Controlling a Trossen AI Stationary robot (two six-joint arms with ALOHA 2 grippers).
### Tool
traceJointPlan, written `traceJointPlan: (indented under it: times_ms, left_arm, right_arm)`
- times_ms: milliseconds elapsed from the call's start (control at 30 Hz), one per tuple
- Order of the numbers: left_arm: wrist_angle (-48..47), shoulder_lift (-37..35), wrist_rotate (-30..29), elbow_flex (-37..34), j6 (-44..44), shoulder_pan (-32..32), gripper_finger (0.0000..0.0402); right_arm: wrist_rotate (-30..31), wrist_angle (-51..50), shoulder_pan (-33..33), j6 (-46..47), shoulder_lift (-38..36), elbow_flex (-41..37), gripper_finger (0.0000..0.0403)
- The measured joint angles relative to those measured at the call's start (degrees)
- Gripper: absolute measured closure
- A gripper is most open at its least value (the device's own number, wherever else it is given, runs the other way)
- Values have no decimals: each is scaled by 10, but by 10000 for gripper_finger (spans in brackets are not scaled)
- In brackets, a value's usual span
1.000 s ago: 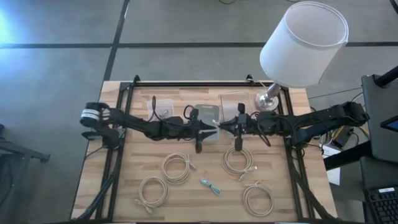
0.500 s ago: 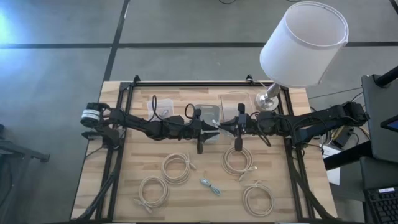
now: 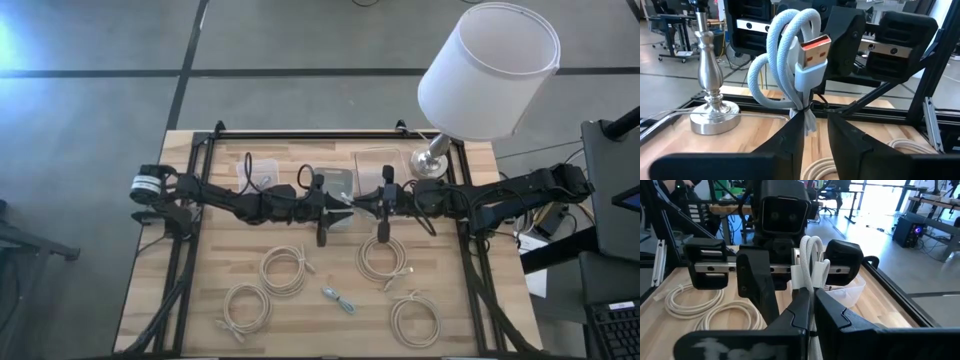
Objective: Pick & Place USB Port
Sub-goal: Put the white charger cable into the left transparent bin
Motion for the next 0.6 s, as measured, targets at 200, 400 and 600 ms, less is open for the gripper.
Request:
traceJointPlan:
  times_ms: [200,400,600]
  left_arm:
    - [-10,0,-2,0,0,3,241]
    - [-2,0,-12,4,0,4,192]
    - [-2,0,-20,11,-1,5,188]
  right_arm:
    - [0,-1,0,0,0,0,390]
    - [0,-1,0,1,0,0,390]
    - [-1,23,0,-13,0,0,390]
